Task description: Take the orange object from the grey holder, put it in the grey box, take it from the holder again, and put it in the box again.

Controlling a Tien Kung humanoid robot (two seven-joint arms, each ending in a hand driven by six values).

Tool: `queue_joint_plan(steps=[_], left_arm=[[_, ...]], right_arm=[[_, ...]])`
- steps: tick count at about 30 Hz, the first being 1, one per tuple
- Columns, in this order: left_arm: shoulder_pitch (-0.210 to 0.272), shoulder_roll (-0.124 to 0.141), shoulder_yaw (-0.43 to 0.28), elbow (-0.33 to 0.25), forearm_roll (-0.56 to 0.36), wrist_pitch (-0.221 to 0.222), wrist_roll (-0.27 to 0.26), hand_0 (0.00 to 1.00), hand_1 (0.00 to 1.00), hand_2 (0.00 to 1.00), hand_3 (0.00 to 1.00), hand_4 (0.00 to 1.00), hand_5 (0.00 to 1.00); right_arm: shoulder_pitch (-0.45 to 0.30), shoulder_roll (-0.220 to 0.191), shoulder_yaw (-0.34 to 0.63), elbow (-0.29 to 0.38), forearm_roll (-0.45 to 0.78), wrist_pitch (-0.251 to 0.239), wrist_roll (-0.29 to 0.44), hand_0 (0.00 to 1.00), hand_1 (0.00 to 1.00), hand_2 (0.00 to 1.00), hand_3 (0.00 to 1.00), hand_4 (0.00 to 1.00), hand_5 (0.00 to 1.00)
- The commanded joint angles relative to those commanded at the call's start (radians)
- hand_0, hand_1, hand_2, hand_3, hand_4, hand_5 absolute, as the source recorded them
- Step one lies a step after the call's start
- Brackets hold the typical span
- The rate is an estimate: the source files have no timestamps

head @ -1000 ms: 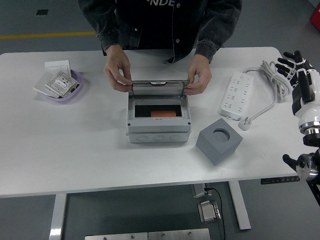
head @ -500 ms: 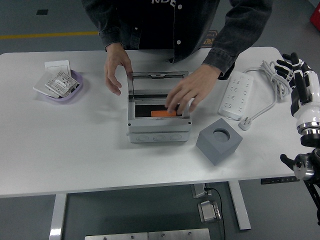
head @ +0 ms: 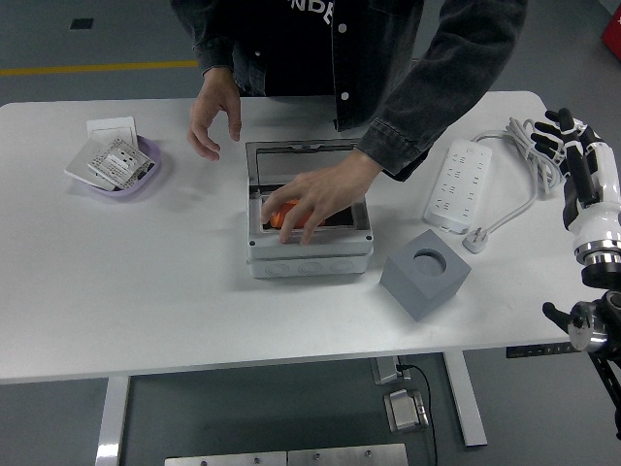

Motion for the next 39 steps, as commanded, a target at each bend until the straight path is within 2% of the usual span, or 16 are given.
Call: queue_joint_plan(steps=[2,3,12,23,29,33,38,39], left_arm=[[0.0,0.0,-0.002,0.0,0.001,0.0,0.0,0.65,0.687,0.6,0.601,0.589,0.16],[0.0,0.0,-0.003,0.0,0.001,0.0,-0.001,0.65,0.688,0.6,0.601,0.59,0.162],[-0.007,0.003,-0.029,0.0,0.028,0.001,0.005,0.65,0.687,0.6,0.601,0.59,0.162],[-0.016,0.003,0.036,0.0,-0.034,0.001,-0.005,0.65,0.688,0.6,0.601,0.589,0.161],[-0.014,0.003,0.017,0.0,-0.017,0.001,-0.002,0.65,0.688,0.6,0.602,0.591,0.162],[-0.01,0.0,-0.006,0.0,0.007,0.001,0.004,0.651,0.688,0.6,0.601,0.59,0.161],[-0.009,-0.001,-0.016,0.0,0.016,0.001,0.004,0.651,0.688,0.6,0.601,0.59,0.161],[-0.009,-0.002,-0.018,0.0,0.019,0.001,0.003,0.65,0.688,0.6,0.601,0.59,0.16]], right_arm=[[0.001,-0.001,-0.002,0.0,0.0,0.0,0.0,0.775,0.687,0.688,0.677,0.889,0.757],[0.001,-0.001,-0.003,0.0,-0.001,0.0,0.0,0.775,0.688,0.696,0.703,0.898,0.724],[0.014,-0.004,-0.017,-0.005,0.004,-0.007,0.006,0.775,0.687,0.698,0.7,0.896,0.73],[0.018,-0.003,-0.028,-0.009,0.004,-0.013,0.008,0.774,0.687,0.701,0.727,0.895,0.745],[0.01,0.002,-0.019,-0.011,0.004,-0.017,0.016,0.773,0.683,0.702,0.733,0.901,0.727],[0.001,0.003,-0.027,-0.022,-0.023,-0.024,0.044,0.772,0.684,0.7,0.732,0.902,0.724],[-0.018,0.002,-0.058,-0.022,-0.115,-0.053,0.065,0.772,0.684,0.7,0.732,0.902,0.724],[-0.023,0.001,-0.066,-0.02,-0.136,-0.062,0.069,0.757,0.669,0.62,0.698,0.884,0.628]])
